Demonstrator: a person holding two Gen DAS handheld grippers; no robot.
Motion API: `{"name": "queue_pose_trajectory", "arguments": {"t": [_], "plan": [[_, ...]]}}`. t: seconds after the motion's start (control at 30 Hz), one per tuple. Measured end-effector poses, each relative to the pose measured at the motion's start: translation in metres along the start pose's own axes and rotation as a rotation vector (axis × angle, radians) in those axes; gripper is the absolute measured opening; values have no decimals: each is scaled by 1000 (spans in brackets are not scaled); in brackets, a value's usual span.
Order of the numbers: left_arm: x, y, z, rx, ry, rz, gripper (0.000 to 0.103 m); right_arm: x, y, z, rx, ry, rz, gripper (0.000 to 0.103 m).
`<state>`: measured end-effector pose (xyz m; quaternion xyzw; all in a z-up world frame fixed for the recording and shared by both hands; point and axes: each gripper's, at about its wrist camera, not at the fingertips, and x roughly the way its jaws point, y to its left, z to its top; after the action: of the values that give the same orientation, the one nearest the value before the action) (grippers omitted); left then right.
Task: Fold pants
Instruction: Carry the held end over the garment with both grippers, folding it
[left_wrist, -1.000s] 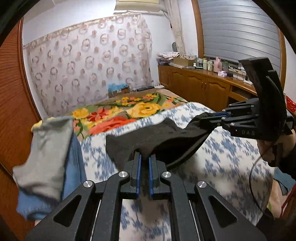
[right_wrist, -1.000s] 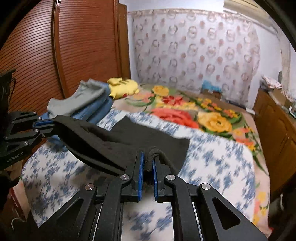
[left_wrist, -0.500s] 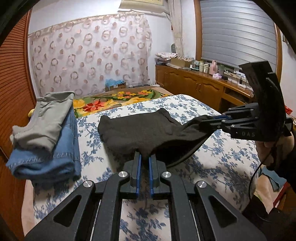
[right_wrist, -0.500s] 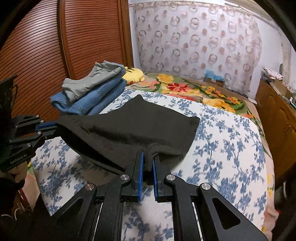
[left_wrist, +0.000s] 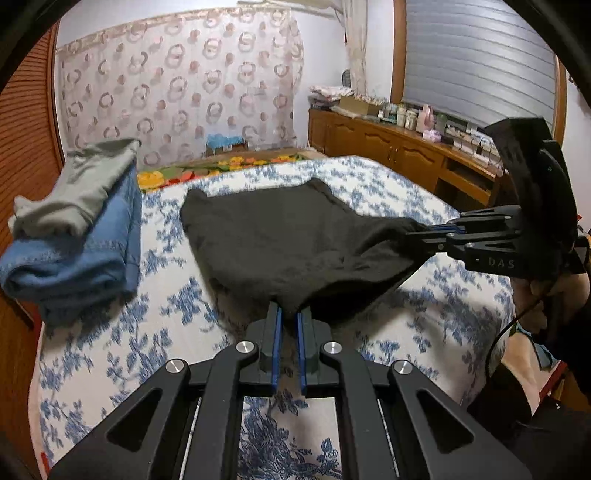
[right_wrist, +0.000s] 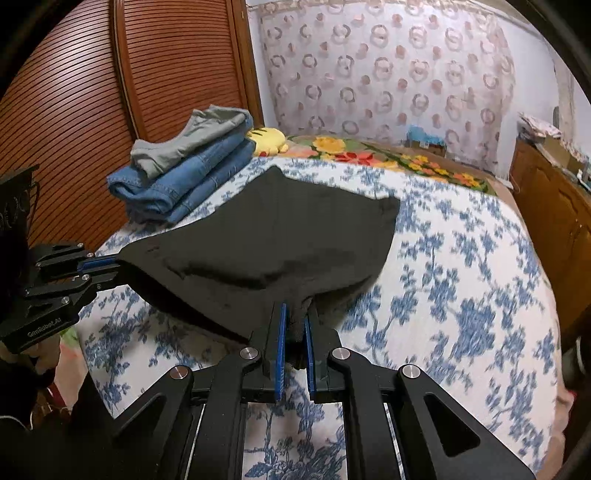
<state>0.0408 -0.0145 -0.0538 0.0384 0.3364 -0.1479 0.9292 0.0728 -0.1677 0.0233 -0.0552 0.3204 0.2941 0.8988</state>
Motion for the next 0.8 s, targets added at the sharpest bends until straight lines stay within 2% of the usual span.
{"name": "queue_pose_trajectory", "arguments": {"t": [0.37, 0.53, 0.8], "plan": [[18, -1, -17, -23, 66, 6, 8, 13, -6, -20, 61, 28, 12, 9], [25, 0, -21, -35, 95, 18, 18, 17, -6, -28, 75, 37, 6, 9], [34, 3, -23, -51, 106, 23, 23, 14, -7, -34, 101, 19, 21, 9]]}}
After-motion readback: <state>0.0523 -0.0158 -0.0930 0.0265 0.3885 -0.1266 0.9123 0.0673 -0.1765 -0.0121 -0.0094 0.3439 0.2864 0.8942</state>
